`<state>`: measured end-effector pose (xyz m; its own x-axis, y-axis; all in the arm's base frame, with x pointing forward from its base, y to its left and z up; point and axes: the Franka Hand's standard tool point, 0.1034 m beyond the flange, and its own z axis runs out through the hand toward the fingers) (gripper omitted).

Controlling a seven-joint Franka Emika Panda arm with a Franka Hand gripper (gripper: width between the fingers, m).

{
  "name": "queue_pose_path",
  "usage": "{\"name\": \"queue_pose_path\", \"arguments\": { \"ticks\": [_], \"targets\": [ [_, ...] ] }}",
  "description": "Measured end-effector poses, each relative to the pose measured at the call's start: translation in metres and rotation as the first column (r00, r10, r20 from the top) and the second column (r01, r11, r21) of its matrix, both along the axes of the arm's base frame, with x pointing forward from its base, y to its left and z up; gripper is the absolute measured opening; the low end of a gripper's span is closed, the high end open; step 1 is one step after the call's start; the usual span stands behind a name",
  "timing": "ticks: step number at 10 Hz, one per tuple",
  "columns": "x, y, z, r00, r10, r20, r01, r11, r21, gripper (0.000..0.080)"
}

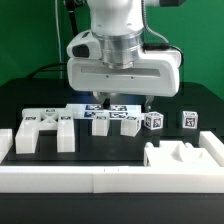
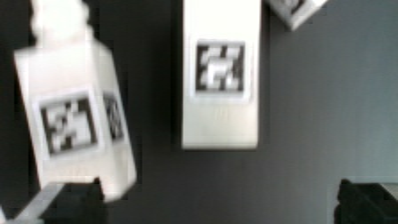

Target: Assemble chair

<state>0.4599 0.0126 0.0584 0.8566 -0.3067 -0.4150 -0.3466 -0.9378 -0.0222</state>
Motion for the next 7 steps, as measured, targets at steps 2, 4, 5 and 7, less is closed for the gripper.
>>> {"name": "queue_pose_path", "arguments": {
  "ticks": [2,4,5,7],
  "targets": [
    [-0.001,-0.003,-0.003,0.992,0.017,-0.126,-0.012,0.999,0.040,0.0649],
    [-0.010,0.001,-0.006,0.977,0.039,-0.212,-0.025,0.997,0.068,0.0649],
    [-0.010,0.002,-0.007,0.959,0.057,-0.278,-0.033,0.995,0.093,0.0649],
    [-0.006,0.000,-0.012,0.944,0.070,-0.324,-0.035,0.993,0.112,0.0649]
  ]
}}
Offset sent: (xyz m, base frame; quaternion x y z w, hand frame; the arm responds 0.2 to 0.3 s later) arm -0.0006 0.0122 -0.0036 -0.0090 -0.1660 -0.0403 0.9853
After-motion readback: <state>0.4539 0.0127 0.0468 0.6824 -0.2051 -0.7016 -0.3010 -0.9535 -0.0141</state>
